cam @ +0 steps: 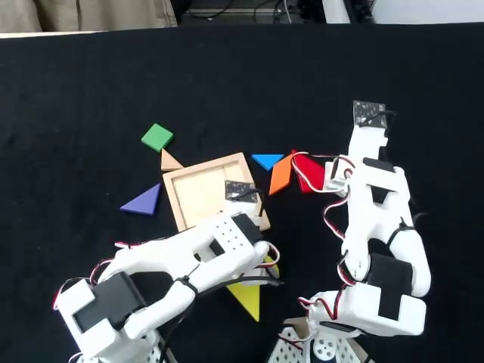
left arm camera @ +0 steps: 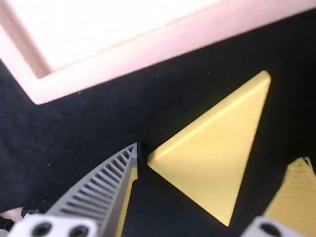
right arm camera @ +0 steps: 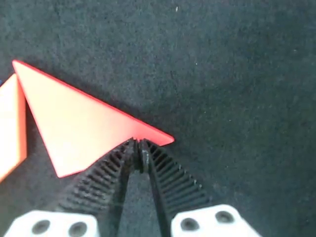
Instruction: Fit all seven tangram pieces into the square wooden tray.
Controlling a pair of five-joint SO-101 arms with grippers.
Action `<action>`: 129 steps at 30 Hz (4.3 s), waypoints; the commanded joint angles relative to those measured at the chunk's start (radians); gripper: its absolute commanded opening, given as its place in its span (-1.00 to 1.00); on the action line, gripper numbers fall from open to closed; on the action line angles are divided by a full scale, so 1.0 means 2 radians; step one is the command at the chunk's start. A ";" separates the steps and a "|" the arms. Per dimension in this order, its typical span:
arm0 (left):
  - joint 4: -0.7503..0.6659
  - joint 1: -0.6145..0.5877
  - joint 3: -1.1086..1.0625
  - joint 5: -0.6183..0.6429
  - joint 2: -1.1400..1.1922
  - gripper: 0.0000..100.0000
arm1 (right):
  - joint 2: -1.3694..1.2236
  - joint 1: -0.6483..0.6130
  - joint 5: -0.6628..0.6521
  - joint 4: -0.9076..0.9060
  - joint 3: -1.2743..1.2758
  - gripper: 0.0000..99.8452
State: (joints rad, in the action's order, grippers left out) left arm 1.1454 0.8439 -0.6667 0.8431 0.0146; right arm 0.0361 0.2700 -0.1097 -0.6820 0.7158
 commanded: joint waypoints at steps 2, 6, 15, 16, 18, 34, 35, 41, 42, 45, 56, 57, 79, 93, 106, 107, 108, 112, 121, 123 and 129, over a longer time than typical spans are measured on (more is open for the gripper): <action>0.005 -0.006 0.025 0.005 -0.002 -0.14 | 0.010 0.008 0.002 -0.002 -0.026 -0.98; 0.005 -0.006 0.025 0.005 -0.002 -0.14 | 0.010 0.008 0.002 -0.002 -0.026 -0.98; 0.008 0.013 0.021 0.005 -0.002 -0.14 | 0.009 0.008 0.002 -0.002 -0.026 -0.98; 0.008 0.016 0.021 0.005 -0.002 -0.16 | 0.009 0.008 0.002 -0.002 -0.026 -0.98; 0.005 0.016 0.021 0.005 -0.002 -0.25 | 0.009 0.008 0.002 -0.002 -0.026 -0.98; 0.004 0.012 0.025 0.002 -0.002 -0.39 | 0.008 0.008 0.002 -0.002 -0.026 -0.98; 0.004 0.012 0.025 0.002 -0.002 -0.39 | 0.008 0.008 0.002 -0.002 -0.026 -0.98; 0.004 0.012 0.025 0.002 -0.002 -0.39 | 0.008 0.008 0.002 -0.002 -0.026 -0.98; 0.004 0.012 0.026 0.002 -0.002 -0.39 | 0.008 0.008 0.002 -0.002 -0.026 -0.98; 0.004 0.012 0.026 0.004 -0.002 -0.40 | 0.007 0.008 0.002 -0.002 -0.026 -0.98; -0.018 0.010 0.025 0.002 -0.002 -0.84 | 0.007 0.008 0.002 -0.002 -0.026 -0.98; -0.020 0.010 0.024 0.002 -0.002 -0.87 | 0.007 0.008 0.002 -0.002 -0.026 -0.98; 0.114 0.010 0.147 -0.028 -0.008 -0.91 | 0.007 0.009 0.002 -0.001 -0.026 -0.98; 0.114 -0.186 0.227 -0.268 -0.007 -0.91 | 0.007 0.017 0.002 0.000 -0.026 -0.98; 0.033 -0.229 0.194 -0.777 -0.002 -0.91 | 0.006 0.017 0.002 0.001 -0.026 -0.98; 0.007 -0.237 0.186 -0.789 -0.002 -0.91 | 0.006 0.017 0.002 0.001 -0.026 -0.98; -0.021 -0.247 0.176 -0.788 -0.002 -0.91 | 0.006 0.017 0.002 0.001 -0.026 -0.98; -0.110 -0.264 0.125 -0.775 -0.002 -0.91 | 0.006 0.017 0.002 0.001 -0.026 -0.98; -0.131 -0.214 0.085 -0.777 -0.001 -0.91 | 0.006 0.017 0.002 0.001 -0.026 -0.98; -0.126 -0.212 0.083 -0.777 -0.001 -0.90 | 0.006 0.017 0.002 0.001 -0.026 -0.98; -0.054 -0.209 0.096 -0.777 -0.002 -0.65 | 0.005 0.016 0.002 0.001 -0.026 -0.98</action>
State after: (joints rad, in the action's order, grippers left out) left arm 0.9689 0.4097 -0.5040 -0.7050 0.0192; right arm 0.0361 0.2869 -0.1097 -0.6820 0.7158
